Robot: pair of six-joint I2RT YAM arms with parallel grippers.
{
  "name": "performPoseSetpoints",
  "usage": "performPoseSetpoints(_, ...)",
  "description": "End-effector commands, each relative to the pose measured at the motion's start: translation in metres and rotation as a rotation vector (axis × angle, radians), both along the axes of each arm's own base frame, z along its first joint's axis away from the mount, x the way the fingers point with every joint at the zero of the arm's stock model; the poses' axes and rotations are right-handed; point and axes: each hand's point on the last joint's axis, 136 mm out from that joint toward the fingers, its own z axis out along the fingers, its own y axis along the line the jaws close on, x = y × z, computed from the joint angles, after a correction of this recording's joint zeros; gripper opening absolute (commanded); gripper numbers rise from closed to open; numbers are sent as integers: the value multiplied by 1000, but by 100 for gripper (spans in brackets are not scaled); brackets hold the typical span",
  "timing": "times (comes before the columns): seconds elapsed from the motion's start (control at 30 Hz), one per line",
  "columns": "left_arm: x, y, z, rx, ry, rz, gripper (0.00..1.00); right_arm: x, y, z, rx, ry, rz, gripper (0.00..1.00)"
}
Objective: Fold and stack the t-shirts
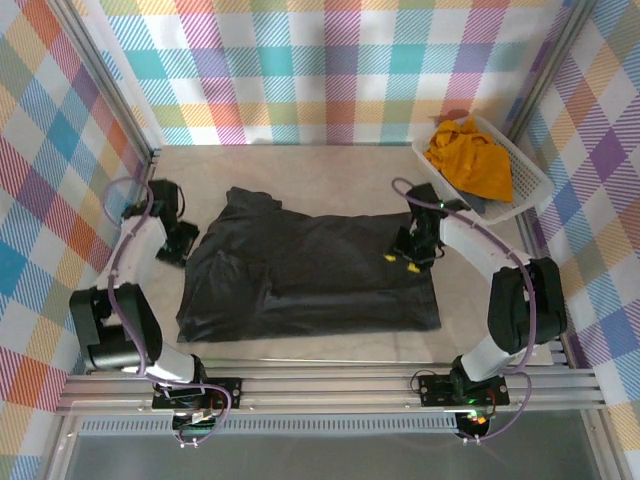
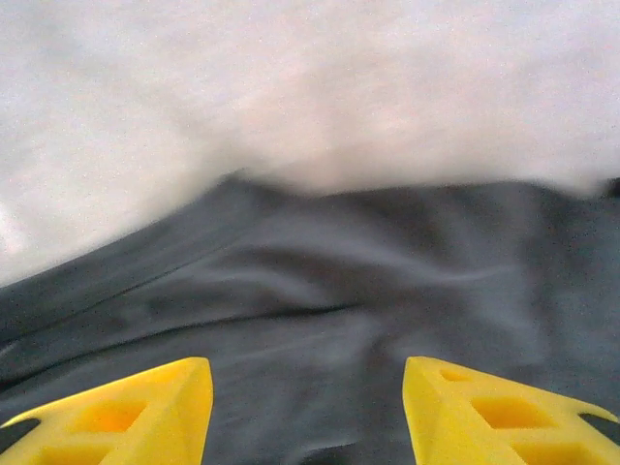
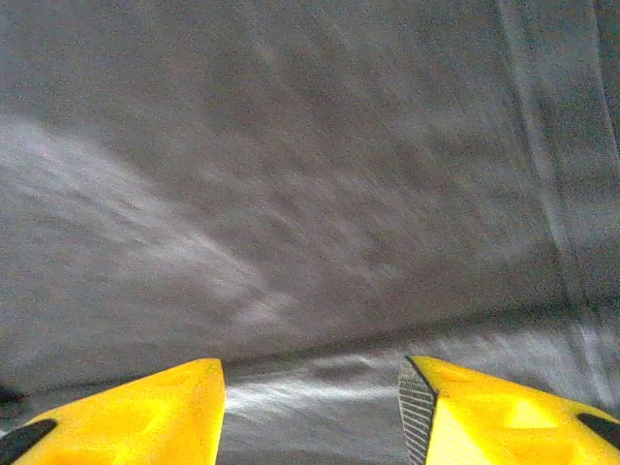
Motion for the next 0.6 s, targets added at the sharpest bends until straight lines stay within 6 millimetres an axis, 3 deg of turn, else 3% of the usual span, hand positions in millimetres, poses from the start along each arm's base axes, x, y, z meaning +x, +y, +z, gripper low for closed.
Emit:
performPoseSetpoints(0.0, 80, -13, 1, -56, -133, -113, 54, 51, 9, 10, 48, -84, 92, 50)
performPoseSetpoints(0.13, 160, -28, -12, -134, -243, -180, 54, 92, 5, 11, 85, -92, 80, 51)
performPoseSetpoints(0.3, 215, -44, -33, -196, -287, -236, 55, 122, -13, 5, 75, -73, 43, 52)
performPoseSetpoints(0.4, 230, -55, -46, -213, -269, -269, 55, 132, -17, 2, 72, -67, 40, 52)
performPoseSetpoints(0.57, 221, -66, -77, -212, -140, -284, 53, 139, -20, -4, 61, -53, 33, 52)
